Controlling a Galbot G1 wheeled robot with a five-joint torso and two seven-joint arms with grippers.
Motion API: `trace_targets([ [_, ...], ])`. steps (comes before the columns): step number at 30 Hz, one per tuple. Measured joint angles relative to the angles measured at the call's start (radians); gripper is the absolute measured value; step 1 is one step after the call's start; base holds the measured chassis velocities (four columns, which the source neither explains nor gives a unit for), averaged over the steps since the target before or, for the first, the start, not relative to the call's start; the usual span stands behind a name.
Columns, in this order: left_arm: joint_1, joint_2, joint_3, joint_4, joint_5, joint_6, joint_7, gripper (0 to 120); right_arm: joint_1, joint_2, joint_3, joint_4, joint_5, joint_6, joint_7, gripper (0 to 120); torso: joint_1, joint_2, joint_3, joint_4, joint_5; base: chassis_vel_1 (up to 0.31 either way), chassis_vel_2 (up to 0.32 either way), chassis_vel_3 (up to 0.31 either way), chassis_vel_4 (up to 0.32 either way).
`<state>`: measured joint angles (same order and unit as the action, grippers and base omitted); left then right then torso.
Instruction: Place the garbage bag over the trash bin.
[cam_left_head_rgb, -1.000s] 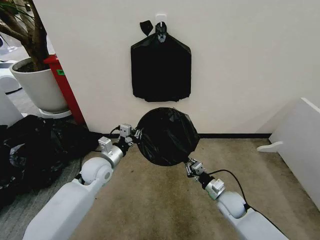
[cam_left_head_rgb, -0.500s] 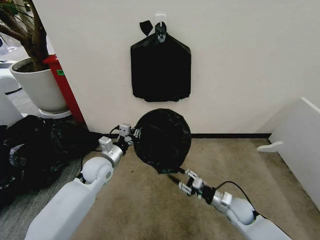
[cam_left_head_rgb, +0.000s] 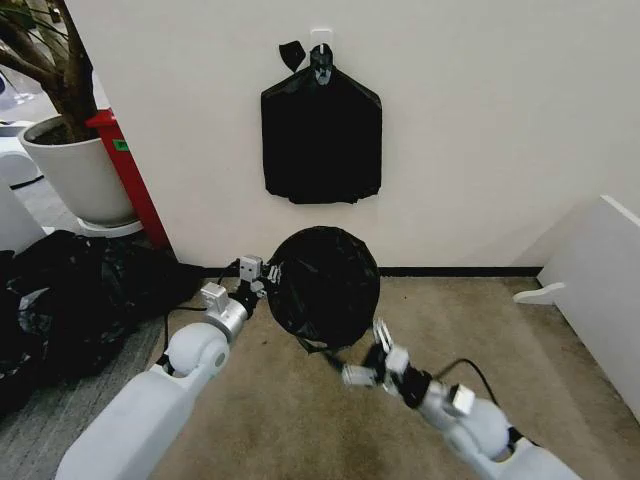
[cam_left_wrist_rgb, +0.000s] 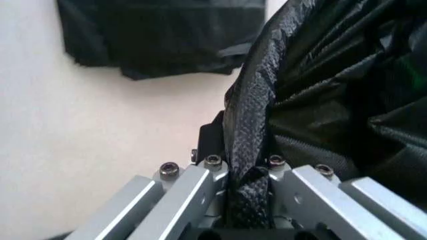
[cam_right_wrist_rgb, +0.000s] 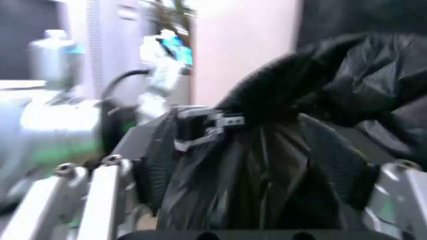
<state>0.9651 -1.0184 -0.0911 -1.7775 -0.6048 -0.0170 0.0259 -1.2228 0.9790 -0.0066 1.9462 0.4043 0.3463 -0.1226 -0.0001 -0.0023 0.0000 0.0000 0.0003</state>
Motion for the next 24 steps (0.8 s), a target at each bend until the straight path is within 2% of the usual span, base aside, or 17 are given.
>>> trace_targets([
  [2, 0.016, -0.009, 0.010, -0.004, 0.049, -0.041, 0.004, 1, 0.023, 0.019, -0.063, 0.056, 0.016, -0.113, 0.160, 58, 0.000, 0.000, 0.000, -0.0001, -0.0002, 0.000, 0.000, 0.000, 0.000],
  [4, 0.018, -0.011, 0.011, -0.005, 0.059, -0.049, 0.005, 1, 0.026, 0.022, -0.070, 0.061, 0.018, -0.126, 0.178, 57, 0.000, 0.000, 0.000, -0.0001, -0.0002, 0.000, 0.000, 0.000, 0.000],
  [5, 0.030, -0.019, 0.016, -0.008, 0.092, -0.076, 0.009, 1, 0.046, 0.037, -0.102, 0.083, 0.028, -0.188, 0.266, 51, 0.000, 0.000, 0.000, 0.0001, -0.0003, 0.000, 0.000, 0.000, 0.000],
  [8, 0.049, -0.035, 0.023, -0.012, 0.134, -0.103, 0.013, 1, 0.094, 0.074, -0.150, 0.098, 0.044, -0.294, 0.414, 37, 0.000, 0.000, 0.000, 0.0000, -0.0002, 0.000, 0.000, 0.000, 0.000],
  [10, 0.053, -0.039, 0.024, -0.013, 0.145, -0.109, 0.013, 1, 0.114, 0.086, -0.163, 0.097, 0.044, -0.324, 0.457, 34, 0.000, 0.000, 0.000, -0.0001, -0.0003, 0.000, 0.000, 0.000, 0.000],
  [15, 0.064, -0.050, 0.027, -0.016, 0.180, -0.122, 0.015, 1, 0.199, 0.137, -0.211, 0.049, 0.039, -0.498, 0.652, 12, 0.000, 0.000, 0.000, -0.0001, -0.0003, 0.000, 0.000, 0.000, 0.000],
  [16, 0.064, -0.050, 0.027, -0.016, 0.180, -0.122, 0.015, 1, 0.199, 0.137, -0.211, 0.049, 0.039, -0.498, 0.652, 12, 0.000, 0.000, 0.000, -0.0001, -0.0003, 0.000, 0.000, 0.000, 0.000],
  [19, 0.072, -0.048, 0.026, -0.021, 0.188, -0.125, 0.017, 1, 0.237, 0.151, -0.220, -0.011, 0.003, -0.546, 0.707, 0, 0.000, 0.000, 0.000, 0.0001, -0.0002, 0.000, 0.000, 0.000, 0.000],
  [24, 0.078, -0.048, 0.024, -0.026, 0.199, -0.128, 0.018, 1, 0.283, 0.161, -0.233, -0.053, 0.013, -0.629, 0.783, 0, 0.000, 0.000, 0.000, -0.0001, -0.0002, 0.000, 0.000, 0.000, 0.000],
])
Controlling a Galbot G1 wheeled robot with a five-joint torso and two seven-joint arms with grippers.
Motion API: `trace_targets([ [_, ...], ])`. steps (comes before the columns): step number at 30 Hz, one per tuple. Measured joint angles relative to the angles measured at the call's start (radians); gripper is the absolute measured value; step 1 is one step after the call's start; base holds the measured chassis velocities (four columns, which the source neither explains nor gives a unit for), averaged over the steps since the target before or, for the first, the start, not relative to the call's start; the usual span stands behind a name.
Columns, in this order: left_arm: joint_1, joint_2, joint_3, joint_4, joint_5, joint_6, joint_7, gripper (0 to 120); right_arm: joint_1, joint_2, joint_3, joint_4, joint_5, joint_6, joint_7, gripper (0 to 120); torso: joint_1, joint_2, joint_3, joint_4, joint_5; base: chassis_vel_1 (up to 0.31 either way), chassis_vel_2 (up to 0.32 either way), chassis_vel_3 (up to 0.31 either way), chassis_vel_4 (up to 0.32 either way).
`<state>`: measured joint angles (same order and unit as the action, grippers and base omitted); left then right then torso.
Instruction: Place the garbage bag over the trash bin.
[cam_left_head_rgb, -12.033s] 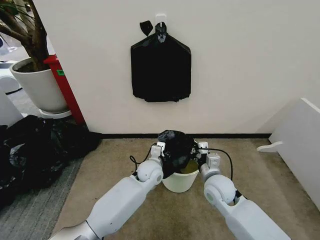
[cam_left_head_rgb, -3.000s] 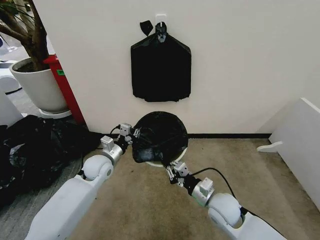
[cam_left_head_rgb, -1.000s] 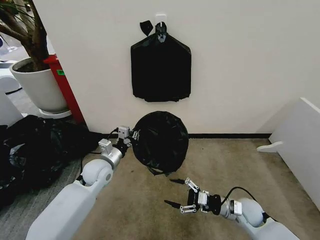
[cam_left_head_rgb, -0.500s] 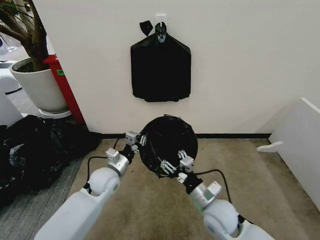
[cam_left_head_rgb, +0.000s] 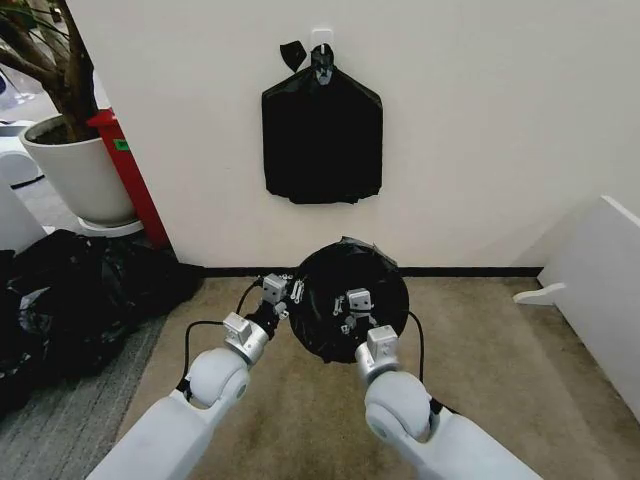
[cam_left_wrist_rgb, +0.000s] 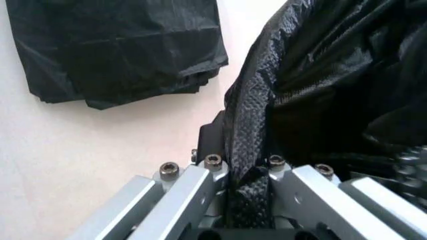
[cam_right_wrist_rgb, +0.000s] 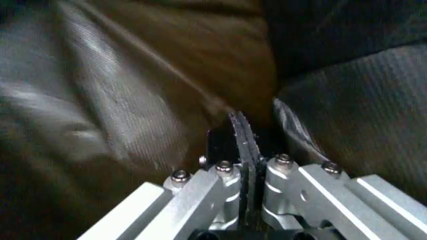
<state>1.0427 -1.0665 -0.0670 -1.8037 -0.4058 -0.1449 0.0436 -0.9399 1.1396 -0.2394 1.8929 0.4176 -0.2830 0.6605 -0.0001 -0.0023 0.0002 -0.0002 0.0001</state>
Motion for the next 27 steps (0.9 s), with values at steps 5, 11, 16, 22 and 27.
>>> trace_targets([
  [5, 0.009, -0.009, 0.001, 0.003, 0.031, -0.007, 0.004, 1, 0.091, 0.013, -0.012, -0.039, 0.121, -0.164, 0.107, 0, 0.000, 0.000, 0.000, 0.0000, 0.0000, 0.000, 0.000, 0.000, 0.000],
  [11, 0.019, -0.015, 0.003, 0.006, 0.044, -0.012, 0.009, 1, 0.162, 0.036, -0.013, -0.101, 0.236, -0.231, 0.167, 0, 0.000, 0.000, 0.000, 0.0001, 0.0000, 0.000, 0.000, 0.000, 0.000],
  [16, 0.031, -0.012, 0.002, -0.007, 0.042, -0.012, 0.012, 1, 0.203, 0.052, -0.004, -0.165, 0.307, -0.263, 0.202, 0, 0.000, 0.000, 0.000, 0.0001, 0.0001, 0.000, 0.000, 0.000, 0.000],
  [22, 0.036, -0.004, -0.007, -0.011, 0.041, -0.013, 0.014, 1, 0.208, 0.049, 0.024, -0.184, 0.393, -0.306, 0.241, 0, 0.000, 0.000, 0.000, 0.0001, 0.0001, 0.000, 0.000, 0.000, 0.000],
  [27, 0.035, -0.005, -0.007, -0.002, 0.042, -0.016, 0.014, 1, 0.185, 0.030, 0.020, -0.130, 0.385, -0.282, 0.213, 0, 0.000, 0.000, 0.000, -0.0001, 0.0000, 0.000, 0.000, 0.000, 0.000],
])
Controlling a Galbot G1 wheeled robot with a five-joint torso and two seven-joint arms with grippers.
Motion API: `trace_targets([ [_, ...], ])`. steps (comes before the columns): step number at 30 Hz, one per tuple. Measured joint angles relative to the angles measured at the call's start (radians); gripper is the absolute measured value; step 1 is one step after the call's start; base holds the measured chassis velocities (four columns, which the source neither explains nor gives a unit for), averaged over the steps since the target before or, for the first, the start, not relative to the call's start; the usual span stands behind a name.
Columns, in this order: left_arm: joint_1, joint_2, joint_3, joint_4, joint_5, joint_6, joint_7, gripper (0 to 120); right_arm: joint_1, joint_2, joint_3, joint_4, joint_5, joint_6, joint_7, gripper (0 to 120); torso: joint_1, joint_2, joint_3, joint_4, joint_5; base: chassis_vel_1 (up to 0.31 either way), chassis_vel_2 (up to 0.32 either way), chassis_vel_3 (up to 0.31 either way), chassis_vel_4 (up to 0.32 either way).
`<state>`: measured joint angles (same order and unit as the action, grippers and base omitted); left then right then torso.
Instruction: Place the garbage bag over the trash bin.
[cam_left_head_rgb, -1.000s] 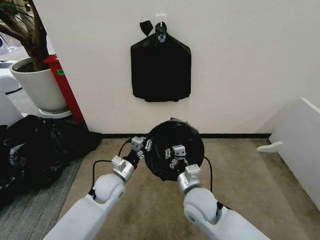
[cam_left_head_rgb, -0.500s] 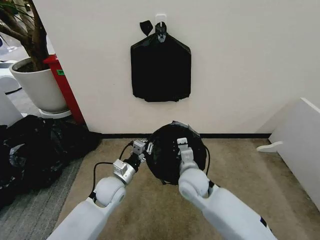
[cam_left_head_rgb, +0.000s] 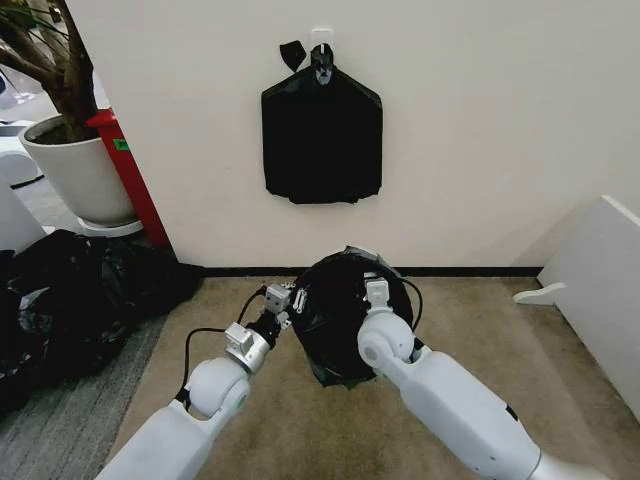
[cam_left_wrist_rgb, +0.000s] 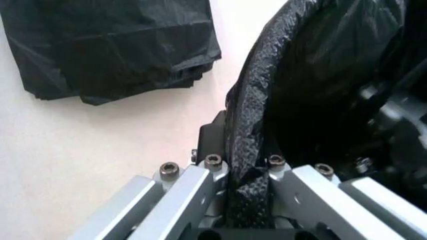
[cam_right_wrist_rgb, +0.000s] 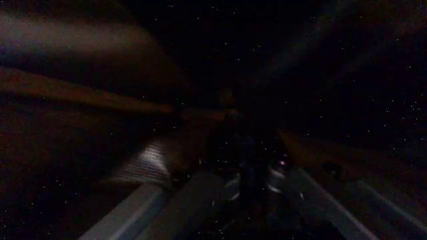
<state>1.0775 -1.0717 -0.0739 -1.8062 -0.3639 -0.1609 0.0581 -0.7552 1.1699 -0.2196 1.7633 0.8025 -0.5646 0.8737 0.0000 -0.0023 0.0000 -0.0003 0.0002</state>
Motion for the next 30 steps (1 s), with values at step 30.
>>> trace_targets([
  [30, 0.017, 0.003, -0.002, -0.035, -0.010, -0.019, 0.017, 1, -0.039, 0.002, -0.076, -0.042, -0.186, 0.068, -0.130, 0, 0.000, 0.000, 0.000, 0.0002, 0.0001, 0.000, 0.000, 0.000, 0.000],
])
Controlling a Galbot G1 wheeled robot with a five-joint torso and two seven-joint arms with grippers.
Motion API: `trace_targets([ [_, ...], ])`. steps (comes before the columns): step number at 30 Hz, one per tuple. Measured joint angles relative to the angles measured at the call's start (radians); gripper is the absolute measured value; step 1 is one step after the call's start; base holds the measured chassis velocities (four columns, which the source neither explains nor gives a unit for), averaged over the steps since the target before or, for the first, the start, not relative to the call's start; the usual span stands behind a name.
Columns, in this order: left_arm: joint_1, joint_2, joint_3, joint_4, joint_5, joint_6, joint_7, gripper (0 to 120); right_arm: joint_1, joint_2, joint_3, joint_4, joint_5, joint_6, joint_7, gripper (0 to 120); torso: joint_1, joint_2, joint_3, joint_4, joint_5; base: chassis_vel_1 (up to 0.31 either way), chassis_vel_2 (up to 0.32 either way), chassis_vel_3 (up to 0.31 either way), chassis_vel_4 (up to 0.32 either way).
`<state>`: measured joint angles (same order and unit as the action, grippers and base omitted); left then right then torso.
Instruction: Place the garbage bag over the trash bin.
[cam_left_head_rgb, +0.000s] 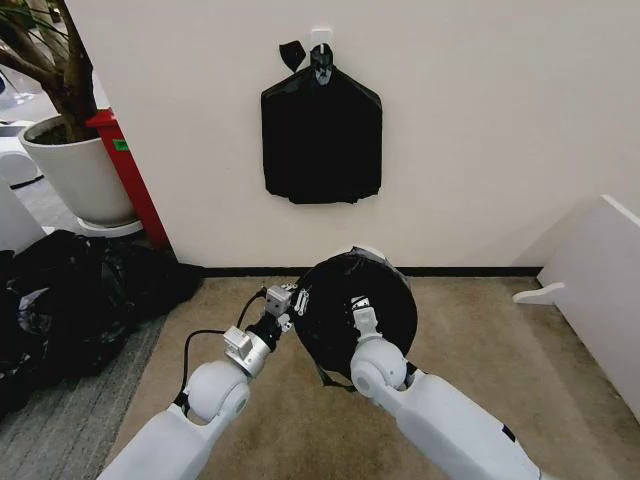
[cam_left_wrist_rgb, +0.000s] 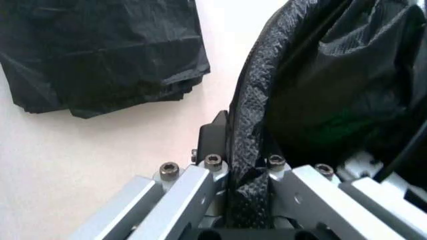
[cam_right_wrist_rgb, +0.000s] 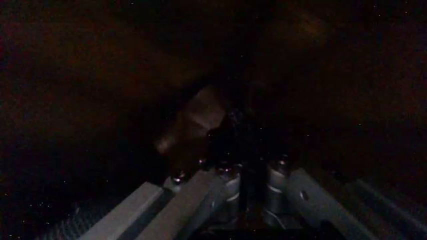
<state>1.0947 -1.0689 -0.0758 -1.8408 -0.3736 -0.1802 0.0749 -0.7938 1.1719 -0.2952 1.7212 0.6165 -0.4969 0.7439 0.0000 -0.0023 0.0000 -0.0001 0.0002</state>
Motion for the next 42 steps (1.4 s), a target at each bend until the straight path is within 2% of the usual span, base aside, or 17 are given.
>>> trace_targets([
  [3, 0.000, -0.004, 0.007, 0.001, -0.001, 0.000, 0.000, 1, 0.013, 0.003, -0.008, -0.005, -0.013, 0.065, -0.053, 0, 0.000, 0.000, 0.000, 0.0000, -0.0001, 0.000, 0.000, 0.000, 0.000],
  [6, 0.000, -0.007, 0.011, 0.001, -0.003, 0.003, 0.000, 1, 0.028, 0.010, -0.016, -0.022, -0.005, 0.076, -0.057, 0, 0.000, 0.000, 0.000, 0.0000, 0.0000, 0.000, 0.000, 0.000, 0.000],
  [13, 0.014, -0.009, 0.013, -0.005, -0.002, 0.005, 0.005, 1, 0.084, 0.046, 0.015, -0.088, 0.115, 0.008, 0.043, 0, 0.000, 0.000, 0.000, 0.0002, -0.0001, 0.000, 0.000, 0.000, 0.000],
  [21, 0.020, -0.001, 0.003, -0.013, -0.001, 0.006, 0.007, 1, 0.073, 0.026, 0.053, -0.101, 0.127, -0.034, 0.088, 0, 0.000, 0.000, 0.000, -0.0001, 0.0001, 0.000, 0.000, 0.000, 0.000],
  [29, 0.026, -0.004, 0.003, -0.015, 0.005, 0.006, 0.007, 1, 0.039, 0.022, 0.025, -0.047, 0.091, 0.049, 0.000, 0, 0.000, 0.000, 0.000, 0.0000, -0.0001, 0.000, 0.000, 0.000, 0.000],
  [34, 0.035, -0.003, 0.001, -0.024, 0.006, 0.006, 0.010, 1, 0.045, 0.038, 0.005, -0.059, 0.092, 0.069, -0.023, 0, 0.000, 0.000, 0.000, 0.0002, -0.0001, 0.000, 0.000, 0.000, 0.000],
  [42, 0.043, 0.005, -0.017, -0.042, -0.003, 0.006, 0.010, 1, 0.046, 0.038, -0.012, -0.083, 0.105, -0.059, 0.072, 0, 0.000, 0.000, 0.000, 0.0000, 0.0000, 0.000, 0.000, 0.000, 0.000],
])
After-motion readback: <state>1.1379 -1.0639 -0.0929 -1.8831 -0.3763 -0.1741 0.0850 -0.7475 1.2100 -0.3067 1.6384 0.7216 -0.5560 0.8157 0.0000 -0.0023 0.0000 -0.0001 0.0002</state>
